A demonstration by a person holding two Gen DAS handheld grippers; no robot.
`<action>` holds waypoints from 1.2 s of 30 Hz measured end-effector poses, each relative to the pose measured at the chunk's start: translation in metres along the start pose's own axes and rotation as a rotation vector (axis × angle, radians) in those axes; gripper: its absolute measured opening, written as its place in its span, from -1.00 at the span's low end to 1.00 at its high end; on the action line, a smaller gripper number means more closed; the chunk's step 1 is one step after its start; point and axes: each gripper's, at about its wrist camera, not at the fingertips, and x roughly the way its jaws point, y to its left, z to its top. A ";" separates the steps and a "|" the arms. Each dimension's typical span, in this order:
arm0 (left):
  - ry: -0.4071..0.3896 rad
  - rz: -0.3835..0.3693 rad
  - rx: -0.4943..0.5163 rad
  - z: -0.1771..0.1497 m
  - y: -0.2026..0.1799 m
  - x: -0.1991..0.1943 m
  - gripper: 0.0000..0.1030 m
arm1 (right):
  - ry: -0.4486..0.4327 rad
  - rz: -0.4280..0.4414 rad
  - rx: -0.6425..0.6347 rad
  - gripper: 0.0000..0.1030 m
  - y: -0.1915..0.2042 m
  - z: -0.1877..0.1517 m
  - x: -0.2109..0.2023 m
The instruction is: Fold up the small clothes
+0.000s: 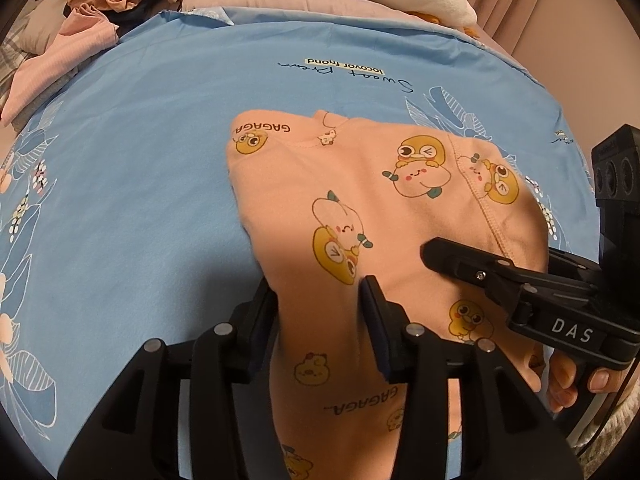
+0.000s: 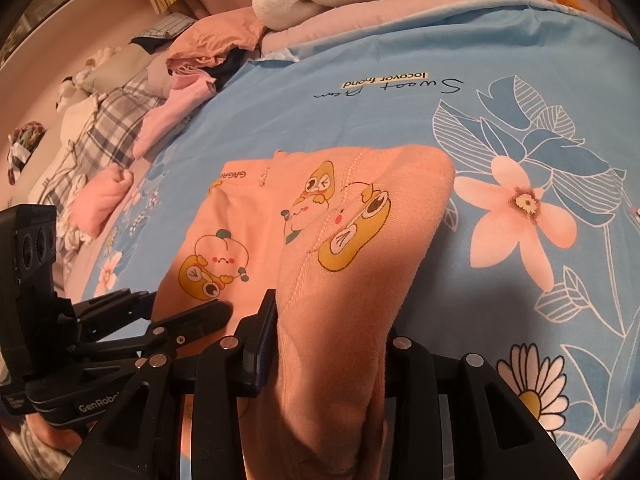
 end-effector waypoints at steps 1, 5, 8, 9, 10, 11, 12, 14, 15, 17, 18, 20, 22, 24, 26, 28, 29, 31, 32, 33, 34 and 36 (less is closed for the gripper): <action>0.000 0.002 -0.001 0.000 0.000 0.000 -0.11 | 0.000 -0.001 0.000 -0.32 -0.001 -0.001 -0.001; 0.002 0.011 -0.007 0.000 0.003 0.000 -0.02 | -0.001 -0.009 0.000 -0.30 -0.001 -0.002 -0.002; 0.003 0.018 -0.010 0.000 0.004 0.000 0.05 | 0.000 -0.012 0.002 -0.29 0.000 0.000 -0.003; 0.003 0.021 -0.012 -0.001 0.004 0.000 0.07 | 0.000 -0.013 0.002 -0.28 -0.001 -0.001 -0.003; 0.005 0.023 -0.014 -0.001 0.004 0.000 0.08 | 0.001 -0.014 0.003 -0.28 -0.001 -0.001 -0.004; 0.006 0.024 -0.015 -0.001 0.005 0.000 0.10 | 0.001 -0.015 0.004 -0.26 -0.001 -0.001 -0.004; 0.006 0.026 -0.015 -0.001 0.005 0.000 0.11 | 0.001 -0.016 0.005 -0.26 -0.001 -0.001 -0.004; 0.007 0.029 -0.015 -0.001 0.005 0.000 0.12 | 0.001 -0.017 0.007 -0.25 -0.001 -0.001 -0.004; 0.007 0.031 -0.014 -0.002 0.005 -0.001 0.12 | 0.001 -0.017 0.008 -0.25 -0.001 -0.001 -0.005; 0.007 0.034 -0.013 -0.002 0.004 -0.001 0.13 | 0.002 -0.017 0.010 -0.24 -0.001 -0.001 -0.005; 0.007 0.035 -0.013 -0.002 0.003 -0.001 0.13 | 0.001 -0.017 0.010 -0.24 -0.001 -0.001 -0.005; 0.007 0.037 -0.012 -0.002 0.003 -0.001 0.13 | 0.002 -0.017 0.008 -0.23 -0.002 -0.001 -0.005; 0.008 0.038 -0.012 -0.002 0.003 -0.001 0.13 | 0.003 -0.017 0.010 -0.23 -0.002 -0.001 -0.005; 0.008 0.038 -0.011 -0.002 0.003 -0.001 0.13 | 0.002 -0.017 0.011 -0.23 -0.002 -0.001 -0.005; 0.009 0.040 -0.010 -0.002 0.003 -0.001 0.13 | 0.001 -0.019 0.013 -0.22 -0.002 -0.002 -0.006; 0.010 0.041 -0.009 -0.003 0.003 -0.002 0.13 | 0.001 -0.020 0.015 -0.21 -0.002 -0.003 -0.006; 0.010 0.042 -0.008 -0.003 0.003 -0.002 0.13 | 0.002 -0.020 0.015 -0.21 -0.002 -0.003 -0.007; 0.011 0.042 -0.009 -0.003 0.003 -0.003 0.13 | 0.002 -0.021 0.015 -0.21 -0.002 -0.003 -0.007; 0.010 0.042 -0.008 -0.003 0.003 -0.003 0.13 | 0.002 -0.022 0.015 -0.21 -0.002 -0.004 -0.008; 0.010 0.042 -0.008 -0.003 0.003 -0.003 0.13 | 0.002 -0.024 0.015 -0.21 -0.002 -0.003 -0.008; 0.011 0.043 -0.008 -0.003 0.003 -0.003 0.13 | 0.002 -0.025 0.014 -0.20 -0.002 -0.004 -0.009; 0.011 0.045 -0.008 -0.004 0.003 -0.004 0.13 | 0.002 -0.028 0.013 -0.20 -0.002 -0.004 -0.009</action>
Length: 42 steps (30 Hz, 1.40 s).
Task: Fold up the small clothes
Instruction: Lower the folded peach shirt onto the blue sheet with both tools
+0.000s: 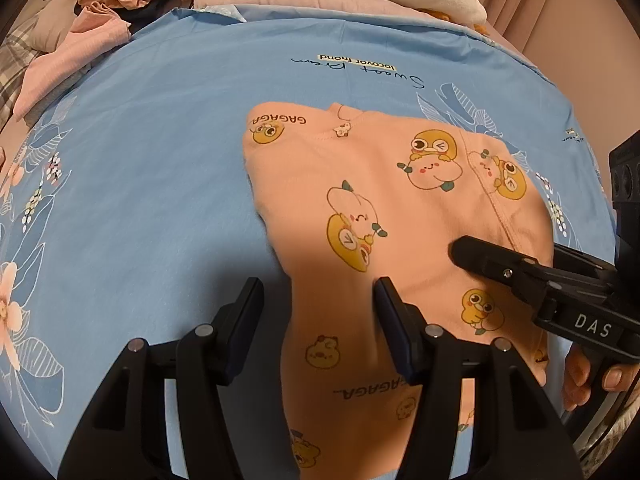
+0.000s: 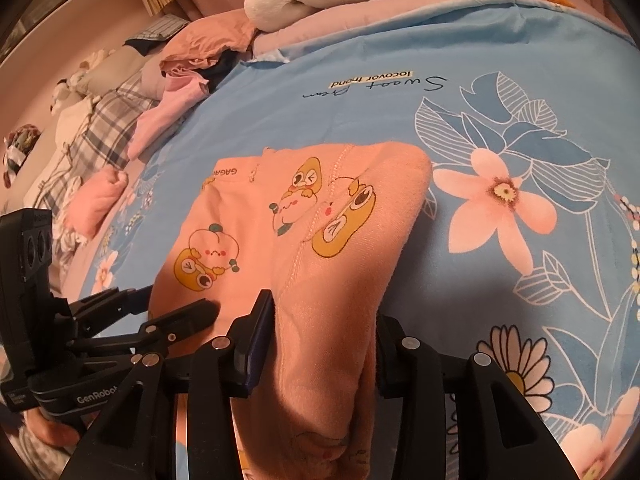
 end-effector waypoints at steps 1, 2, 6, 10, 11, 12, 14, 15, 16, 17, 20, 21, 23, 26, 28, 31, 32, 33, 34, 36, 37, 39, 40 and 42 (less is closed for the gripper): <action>0.000 0.000 0.000 0.000 0.000 0.000 0.13 | 0.000 -0.001 0.000 -0.20 0.000 0.000 0.000; 0.001 0.001 0.001 0.000 0.001 0.000 0.13 | 0.000 0.000 0.000 -0.20 0.000 0.000 0.000; 0.002 0.003 0.003 -0.002 0.002 -0.002 0.13 | 0.000 0.000 0.000 -0.20 0.000 0.000 -0.001; 0.004 0.006 0.007 -0.003 0.002 -0.003 0.13 | 0.001 0.000 0.001 -0.20 0.000 0.000 -0.001; 0.005 0.006 0.007 -0.004 0.003 -0.003 0.13 | 0.001 0.000 0.002 -0.20 -0.001 -0.001 -0.001; 0.005 0.006 0.007 -0.004 0.002 -0.003 0.14 | 0.002 0.000 0.003 -0.20 -0.001 -0.001 -0.001; 0.005 0.005 0.004 -0.005 0.003 -0.003 0.14 | 0.004 -0.002 0.002 -0.20 0.000 -0.001 -0.002; 0.004 0.005 0.004 -0.005 0.002 -0.003 0.15 | 0.004 -0.002 0.001 -0.20 -0.001 -0.001 -0.002; 0.005 0.005 0.001 -0.005 0.003 -0.003 0.16 | 0.005 -0.001 0.000 -0.20 -0.001 -0.001 -0.003; 0.006 0.004 -0.001 -0.005 0.003 -0.002 0.17 | 0.006 -0.002 0.001 -0.20 -0.001 -0.001 -0.003; 0.007 0.005 -0.003 -0.005 0.002 -0.003 0.17 | 0.006 -0.003 0.005 -0.20 -0.002 -0.001 -0.003; 0.005 0.007 -0.002 -0.006 0.001 -0.003 0.17 | 0.007 -0.005 0.005 -0.20 -0.001 -0.002 -0.003; 0.006 0.007 -0.003 -0.006 0.001 -0.003 0.17 | 0.007 -0.006 0.002 -0.20 -0.001 -0.002 -0.003; 0.006 0.007 -0.004 -0.006 0.001 -0.003 0.17 | 0.006 -0.006 0.003 -0.20 0.000 -0.002 -0.004; 0.008 0.009 -0.004 -0.005 0.001 -0.003 0.17 | 0.007 -0.006 0.003 -0.20 0.000 -0.001 -0.004; 0.008 0.013 -0.001 -0.004 0.001 -0.004 0.17 | 0.009 -0.008 -0.002 -0.20 0.000 -0.002 -0.004; 0.008 0.014 -0.001 -0.004 0.001 -0.004 0.17 | 0.009 -0.010 -0.004 -0.20 0.001 -0.002 -0.005; 0.008 0.015 -0.001 -0.004 0.001 -0.004 0.17 | 0.008 -0.011 -0.004 -0.20 0.000 -0.003 -0.006; 0.009 0.015 -0.001 -0.004 0.001 -0.004 0.17 | 0.008 -0.010 -0.003 -0.20 0.001 -0.002 -0.006; 0.008 0.018 0.000 -0.005 0.001 -0.005 0.17 | 0.007 -0.010 -0.002 -0.20 0.000 -0.003 -0.007; 0.009 0.019 0.000 -0.006 0.001 -0.006 0.17 | 0.007 -0.010 -0.003 -0.20 0.001 -0.004 -0.007; 0.011 0.020 -0.002 -0.007 0.001 -0.006 0.17 | 0.007 -0.010 -0.003 -0.20 0.000 -0.004 -0.008; 0.011 0.021 -0.002 -0.007 0.001 -0.007 0.17 | 0.007 -0.009 -0.002 -0.20 0.001 -0.004 -0.008; 0.012 0.026 0.001 -0.007 0.000 -0.008 0.17 | 0.007 -0.009 0.000 -0.20 0.001 -0.004 -0.008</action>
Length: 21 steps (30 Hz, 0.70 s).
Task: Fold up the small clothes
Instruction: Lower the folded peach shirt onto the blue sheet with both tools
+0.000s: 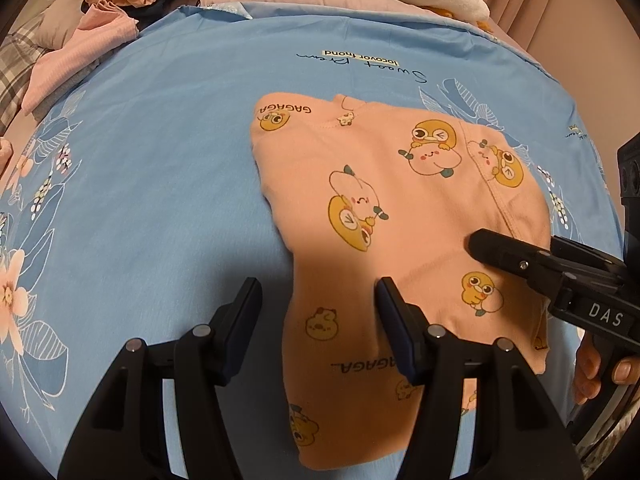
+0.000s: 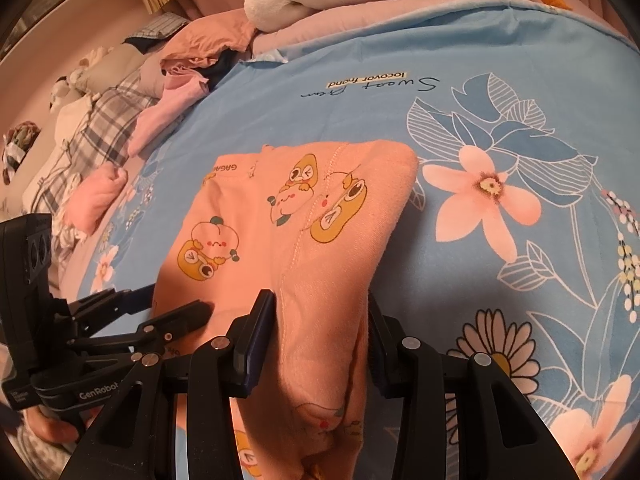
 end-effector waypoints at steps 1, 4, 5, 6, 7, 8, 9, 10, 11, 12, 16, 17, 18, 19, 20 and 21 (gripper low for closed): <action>0.000 0.002 0.001 0.000 0.000 0.000 0.17 | 0.001 0.000 0.001 -0.20 0.000 0.000 0.000; 0.001 0.005 0.001 -0.002 -0.001 -0.001 0.17 | 0.000 -0.001 0.000 -0.20 -0.001 -0.001 -0.001; 0.000 0.005 0.001 -0.002 0.000 -0.002 0.17 | -0.001 -0.002 0.001 -0.20 -0.001 -0.002 -0.002; 0.000 0.005 0.002 -0.002 0.000 -0.002 0.17 | 0.000 -0.002 0.002 -0.20 -0.001 -0.002 -0.002; 0.000 0.005 0.002 -0.002 0.000 -0.002 0.17 | 0.000 -0.002 0.002 -0.20 -0.001 -0.002 -0.002; 0.000 0.004 0.000 -0.003 0.001 -0.002 0.17 | 0.001 -0.003 0.002 -0.20 -0.001 -0.002 -0.002; 0.000 0.004 -0.001 -0.003 0.001 -0.003 0.17 | 0.001 -0.004 0.003 -0.20 -0.001 -0.001 -0.002; 0.000 0.004 -0.002 -0.004 0.001 -0.003 0.17 | 0.001 -0.006 0.002 -0.20 -0.001 -0.001 -0.002; 0.000 0.003 -0.003 -0.004 0.001 -0.003 0.17 | 0.001 -0.008 0.002 -0.20 -0.001 -0.001 -0.003; 0.000 0.003 -0.005 -0.005 0.001 -0.004 0.17 | 0.002 -0.010 0.000 -0.20 0.000 -0.002 -0.003; 0.000 0.003 -0.007 -0.006 0.000 -0.005 0.17 | 0.005 -0.013 0.002 -0.20 -0.001 -0.002 -0.003; 0.000 0.003 -0.007 -0.006 0.000 -0.005 0.17 | 0.005 -0.014 0.002 -0.20 -0.001 -0.002 -0.003; 0.000 0.003 -0.007 -0.007 -0.001 -0.005 0.17 | 0.005 -0.015 0.002 -0.20 -0.001 -0.002 -0.004; 0.000 0.003 -0.007 -0.007 -0.001 -0.005 0.17 | 0.005 -0.016 0.002 -0.20 -0.001 -0.003 -0.004; -0.001 0.003 -0.008 -0.007 -0.001 -0.005 0.17 | 0.005 -0.016 0.002 -0.20 -0.001 -0.003 -0.005; 0.000 0.004 -0.008 -0.007 -0.001 -0.005 0.17 | 0.005 -0.016 0.002 -0.20 -0.001 -0.003 -0.005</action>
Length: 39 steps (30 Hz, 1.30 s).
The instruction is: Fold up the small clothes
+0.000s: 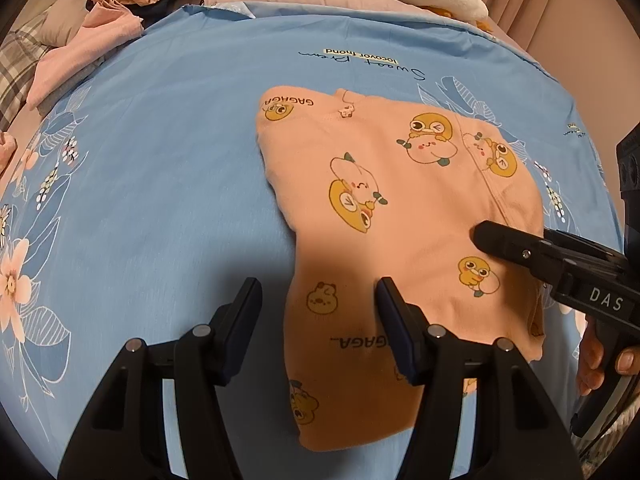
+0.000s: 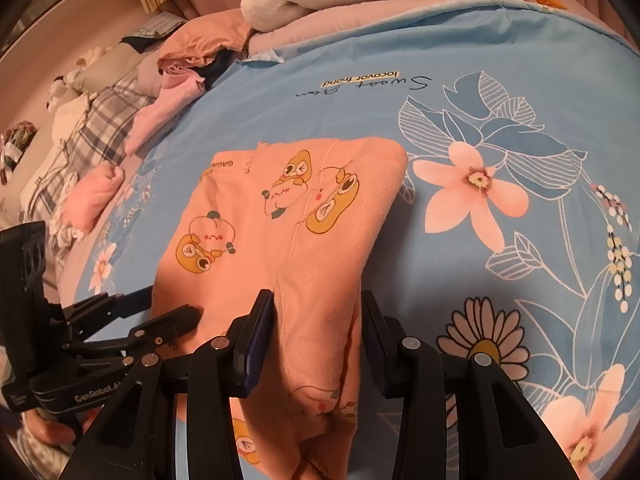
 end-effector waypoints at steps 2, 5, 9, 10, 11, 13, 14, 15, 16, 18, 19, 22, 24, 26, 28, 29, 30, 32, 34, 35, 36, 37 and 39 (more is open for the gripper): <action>0.001 0.000 0.000 0.000 0.000 0.000 0.17 | 0.000 0.001 0.001 -0.20 0.000 0.000 0.000; 0.001 0.001 0.002 -0.001 0.000 0.000 0.17 | 0.000 0.000 0.001 -0.20 0.000 -0.001 -0.001; 0.002 0.004 0.003 -0.004 0.000 -0.002 0.17 | 0.000 0.000 0.001 -0.20 0.000 -0.001 -0.001; 0.002 0.005 0.004 -0.005 -0.001 -0.003 0.17 | 0.001 0.000 0.002 -0.20 0.000 -0.001 -0.001; 0.001 0.006 0.004 -0.007 -0.001 -0.003 0.17 | 0.001 0.000 0.002 -0.20 0.000 -0.001 -0.001; 0.001 0.006 0.004 -0.008 -0.001 -0.004 0.17 | 0.001 0.000 0.003 -0.20 0.000 -0.001 -0.001; 0.001 0.006 0.004 -0.008 -0.001 -0.004 0.17 | 0.001 -0.001 0.002 -0.20 0.000 -0.001 -0.001; 0.001 0.006 0.003 -0.008 -0.001 -0.005 0.17 | 0.001 -0.001 0.001 -0.20 0.000 -0.001 -0.001; 0.002 0.006 0.003 -0.009 -0.001 -0.005 0.17 | 0.001 -0.002 0.000 -0.20 -0.001 -0.001 -0.001; 0.002 0.006 0.003 -0.008 0.000 -0.005 0.17 | 0.001 -0.002 0.001 -0.20 -0.001 -0.002 -0.002; 0.002 0.006 0.004 -0.008 0.000 -0.005 0.17 | 0.001 -0.002 0.002 -0.20 -0.001 -0.002 -0.001; 0.002 0.007 0.004 -0.009 -0.001 -0.005 0.17 | 0.003 -0.003 0.003 -0.20 -0.001 -0.003 -0.002; 0.003 0.006 0.005 -0.009 0.000 -0.005 0.17 | 0.004 -0.004 0.002 -0.20 -0.001 -0.004 -0.003; 0.003 0.007 0.005 -0.011 0.001 -0.006 0.17 | 0.005 -0.005 0.003 -0.19 -0.001 -0.005 -0.005; 0.004 0.009 0.007 -0.014 0.001 -0.007 0.17 | 0.005 -0.004 0.006 -0.19 -0.001 -0.005 -0.005; 0.005 0.010 0.006 -0.016 0.001 -0.008 0.17 | 0.006 -0.003 0.009 -0.14 -0.001 -0.006 -0.005; 0.005 0.011 0.006 -0.017 0.001 -0.008 0.17 | 0.006 -0.008 0.011 -0.11 -0.001 -0.006 -0.006; 0.007 0.013 0.007 -0.019 0.000 -0.009 0.17 | 0.008 -0.008 0.017 -0.09 -0.002 -0.007 -0.007; 0.008 0.016 0.009 -0.020 -0.001 -0.011 0.17 | 0.009 -0.010 0.015 -0.09 -0.002 -0.009 -0.008; 0.009 0.018 0.010 -0.021 -0.001 -0.012 0.17 | 0.009 -0.011 0.013 -0.09 -0.001 -0.009 -0.009; 0.010 0.019 0.010 -0.020 -0.001 -0.012 0.17 | 0.010 -0.011 0.012 -0.09 -0.001 -0.010 -0.009; 0.011 0.019 0.009 -0.020 -0.001 -0.012 0.17 | 0.011 -0.012 0.013 -0.09 -0.001 -0.010 -0.010; 0.014 0.020 0.009 -0.020 -0.001 -0.012 0.17 | 0.013 -0.013 0.012 -0.09 -0.001 -0.010 -0.010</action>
